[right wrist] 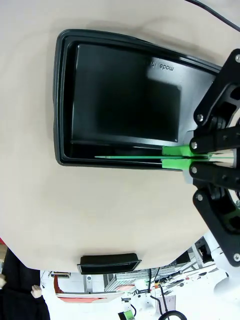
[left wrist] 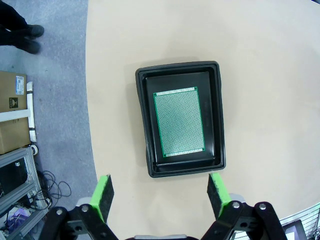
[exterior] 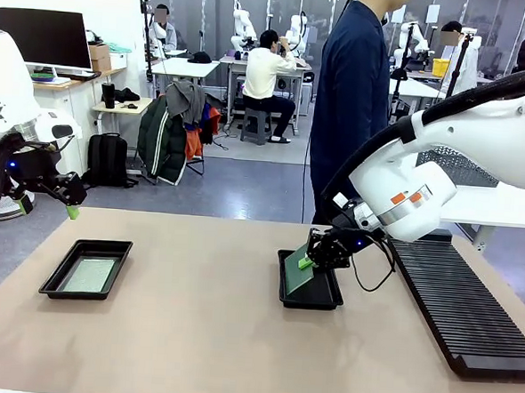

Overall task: Inspect and transfer BCBs to ESD trays.
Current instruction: Pick up the Blank PCB from the PCB Rack and place it in the right ESD tray.

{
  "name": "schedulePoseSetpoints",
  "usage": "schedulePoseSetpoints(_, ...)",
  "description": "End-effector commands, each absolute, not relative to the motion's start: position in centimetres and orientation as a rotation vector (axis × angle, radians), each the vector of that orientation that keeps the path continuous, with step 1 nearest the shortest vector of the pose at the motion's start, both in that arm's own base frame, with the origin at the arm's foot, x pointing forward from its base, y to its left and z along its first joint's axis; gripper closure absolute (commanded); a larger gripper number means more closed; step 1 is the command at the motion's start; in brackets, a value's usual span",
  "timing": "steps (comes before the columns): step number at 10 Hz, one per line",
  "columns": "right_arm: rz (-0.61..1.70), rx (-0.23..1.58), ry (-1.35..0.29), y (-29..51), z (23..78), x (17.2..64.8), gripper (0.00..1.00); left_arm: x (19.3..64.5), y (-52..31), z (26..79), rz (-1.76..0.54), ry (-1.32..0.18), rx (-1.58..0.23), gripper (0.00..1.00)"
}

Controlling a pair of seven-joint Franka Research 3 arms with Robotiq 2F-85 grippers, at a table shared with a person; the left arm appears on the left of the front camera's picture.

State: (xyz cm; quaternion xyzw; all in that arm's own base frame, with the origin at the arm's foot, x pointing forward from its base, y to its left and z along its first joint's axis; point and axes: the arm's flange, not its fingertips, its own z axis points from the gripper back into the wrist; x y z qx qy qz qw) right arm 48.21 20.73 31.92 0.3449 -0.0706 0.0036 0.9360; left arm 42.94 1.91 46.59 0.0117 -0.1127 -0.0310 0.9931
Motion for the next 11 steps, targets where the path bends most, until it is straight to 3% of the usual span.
schedulePoseSetpoints(1, 0.007, 0.703, -0.145, 20.69, 32.1, 47.87, 0.98, 42.89, 1.96, 46.51, -0.06, -0.23, 0.025, 0.0)
schedulePoseSetpoints(7, 0.007, 0.703, -0.145, 20.69, 32.1, 47.87, 0.98, 42.89, 1.96, 46.51, -0.06, -0.23, 0.025, 0.0)
schedulePoseSetpoints(11, -0.014, 0.644, -0.134, 20.62, 31.73, 48.53, 0.59, 42.89, 1.96, 46.51, -0.06, -0.23, 0.025, 0.0)
